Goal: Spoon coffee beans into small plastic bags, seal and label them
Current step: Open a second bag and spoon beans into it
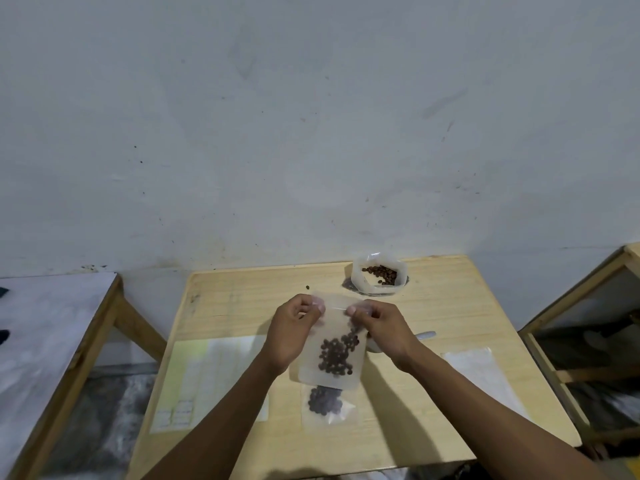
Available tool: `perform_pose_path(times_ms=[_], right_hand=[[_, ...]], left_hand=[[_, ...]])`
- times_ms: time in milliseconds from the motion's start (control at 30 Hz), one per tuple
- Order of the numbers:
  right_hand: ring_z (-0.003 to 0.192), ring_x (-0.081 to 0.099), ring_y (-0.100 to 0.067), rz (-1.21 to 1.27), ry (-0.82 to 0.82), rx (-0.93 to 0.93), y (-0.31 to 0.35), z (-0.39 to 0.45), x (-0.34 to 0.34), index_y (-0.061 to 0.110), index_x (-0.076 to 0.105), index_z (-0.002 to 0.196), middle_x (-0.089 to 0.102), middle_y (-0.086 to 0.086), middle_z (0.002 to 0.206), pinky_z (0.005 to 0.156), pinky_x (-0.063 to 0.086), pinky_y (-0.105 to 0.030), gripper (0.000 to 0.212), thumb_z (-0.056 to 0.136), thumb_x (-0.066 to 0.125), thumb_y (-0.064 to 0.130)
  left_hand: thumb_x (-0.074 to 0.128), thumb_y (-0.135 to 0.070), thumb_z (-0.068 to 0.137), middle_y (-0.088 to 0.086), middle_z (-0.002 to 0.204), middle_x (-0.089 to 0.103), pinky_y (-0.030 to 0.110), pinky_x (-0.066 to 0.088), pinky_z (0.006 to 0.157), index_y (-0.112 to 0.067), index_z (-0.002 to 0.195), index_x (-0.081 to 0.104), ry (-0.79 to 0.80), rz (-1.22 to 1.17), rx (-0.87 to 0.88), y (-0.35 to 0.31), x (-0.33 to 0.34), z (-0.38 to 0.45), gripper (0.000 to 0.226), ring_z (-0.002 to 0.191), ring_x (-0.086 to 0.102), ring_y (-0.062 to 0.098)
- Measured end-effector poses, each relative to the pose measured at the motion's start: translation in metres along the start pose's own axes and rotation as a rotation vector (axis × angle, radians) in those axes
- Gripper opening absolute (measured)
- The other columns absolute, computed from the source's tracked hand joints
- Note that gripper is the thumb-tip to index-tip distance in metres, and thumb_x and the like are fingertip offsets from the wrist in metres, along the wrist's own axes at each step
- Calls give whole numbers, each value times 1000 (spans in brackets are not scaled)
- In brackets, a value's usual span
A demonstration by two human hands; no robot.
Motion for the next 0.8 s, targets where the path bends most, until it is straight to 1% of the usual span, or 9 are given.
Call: perform_pose_path(times_ms=[100,233,267,400,467,600,667,767,800], right_hand=[[66,62,-9,-3,40,-30,9,0,4,3,73,91,69,-2,74,63,51,-17,14,86,74,17],[72,64,-14,-107,100,-69,14,1,10,5,73,82,72,-17,82,70,51,-27,15,83,77,20],[72,64,-14,-122,106,-74,14,2,11,6,72,81,72,-18,84,70,51,-28,16,84,76,21],[69,61,-11,-162,126,-85,14,1,15,6,70,79,69,-7,74,67,49,-25,15,86,74,19],[67,59,-10,-169,149,-79,13,1,18,4,70,82,67,-5,73,65,48,-23,16,85,75,19],[63,56,-7,-208,164,-87,12,-1,20,7,72,83,65,-2,72,58,44,-16,16,84,76,23],[65,56,-7,-202,153,-98,12,0,19,9,73,82,66,-3,73,60,45,-18,14,85,75,23],[69,58,-10,-195,141,-101,11,1,19,9,74,83,69,-13,77,65,47,-24,14,84,76,23],[69,59,-11,-181,129,-90,10,2,19,8,73,85,70,-13,78,66,48,-26,15,83,77,22]], left_hand=[[64,-21,94,3,87,70,27,55,67,-14,91,67,2,-36,-23,-1,-3,-5,9,78,70,16],[63,-23,95,2,86,70,25,55,66,-13,92,67,22,-5,-16,0,-3,-11,11,77,70,15],[62,-24,95,3,87,71,25,55,67,-13,92,67,20,11,-10,0,-3,-13,12,78,69,15],[59,-22,97,0,83,69,21,53,63,-14,91,66,-32,65,12,1,-2,-20,11,70,66,5],[59,-19,96,-1,82,69,22,52,65,-13,90,65,-53,74,26,-1,-2,-22,11,68,65,3],[63,-18,94,-3,79,69,25,53,69,-13,86,65,-45,99,46,-2,1,-24,9,70,67,7],[64,-19,94,-3,78,70,26,53,69,-16,84,65,-61,96,45,-1,1,-24,10,72,68,10],[64,-20,94,-2,80,70,30,54,70,-19,82,64,-78,90,43,-1,1,-23,12,74,69,14],[63,-20,94,-2,81,70,31,54,70,-19,82,63,-85,89,44,-2,0,-23,12,75,69,14]])
Point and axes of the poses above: each hand's wrist, its own z-axis towards the middle knuckle, its own x-axis out of the palm, y = z × x, the point moved 8 cm from there along z, towards the middle knuckle
